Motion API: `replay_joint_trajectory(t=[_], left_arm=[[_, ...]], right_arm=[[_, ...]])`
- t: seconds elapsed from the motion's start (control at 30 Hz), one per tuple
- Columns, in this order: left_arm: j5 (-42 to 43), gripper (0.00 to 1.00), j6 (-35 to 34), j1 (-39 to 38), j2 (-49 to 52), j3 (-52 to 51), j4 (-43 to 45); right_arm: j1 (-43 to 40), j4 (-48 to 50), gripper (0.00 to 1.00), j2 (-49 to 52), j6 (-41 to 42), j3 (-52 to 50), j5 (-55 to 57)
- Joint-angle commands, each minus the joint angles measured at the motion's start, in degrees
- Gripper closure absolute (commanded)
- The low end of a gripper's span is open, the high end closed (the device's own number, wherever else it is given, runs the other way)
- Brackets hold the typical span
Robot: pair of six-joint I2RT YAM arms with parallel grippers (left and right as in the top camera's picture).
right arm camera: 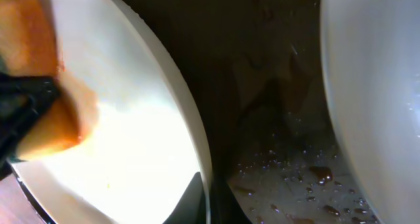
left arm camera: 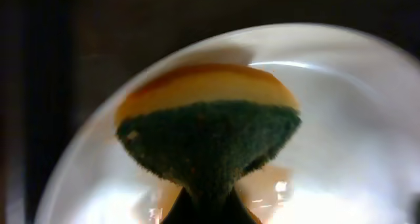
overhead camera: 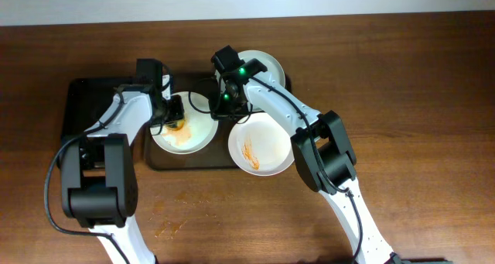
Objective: Clean dirty plates on tray and stack at the side
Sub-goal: 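Scrub the left plate with the sponge while the right gripper holds its rim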
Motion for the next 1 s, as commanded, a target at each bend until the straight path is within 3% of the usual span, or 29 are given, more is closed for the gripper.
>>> replay_joint_trajectory(t=[0.0, 0.13, 0.23, 0.37, 0.43, 0.6, 0.7, 0.8, 0.97], left_arm=[[-10.7, 0.99, -3.5, 0.2, 1.6, -1.3, -4.3], [-9.2, 0.99, -4.5, 0.2, 1.6, -1.3, -12.2], [-3.2, 0.99, -4.4, 0.2, 1.6, -1.3, -17.4], [12.2, 0.99, 1.0, 0.2, 1.6, -1.3, -16.0], [14.1, 0.99, 1.2, 0.2, 1.6, -1.3, -13.5], [10.3, 0.99, 1.0, 0.2, 1.6, -1.3, -4.4], [2.2, 0.99, -2.3, 0.2, 1.6, -1.3, -2.1], [-5.1, 0.99, -3.7, 0.2, 1.6, -1.3, -6.1], [-4.3, 0.99, -4.3, 0.2, 1.6, -1.3, -16.8]], right_arm=[[0.0, -0.2, 0.96, 0.4, -0.6, 0.3, -1.3], [0.0, -0.2, 0.96, 0.4, -0.6, 0.3, -1.3], [-0.1, -0.2, 0.96, 0.4, -0.6, 0.3, -1.3], [-0.1, -0.2, 0.96, 0.4, -0.6, 0.3, -1.4], [-0.1, -0.2, 0.96, 0.4, -0.6, 0.3, -1.4], [-0.1, -0.2, 0.96, 0.4, -0.6, 0.3, -1.4], [-0.1, -0.2, 0.96, 0.4, -0.6, 0.3, -1.4], [-0.1, -0.5, 0.96, 0.4, -0.6, 0.3, -1.4], [-0.1, -0.6, 0.96, 0.4, -0.6, 0.3, -1.4]])
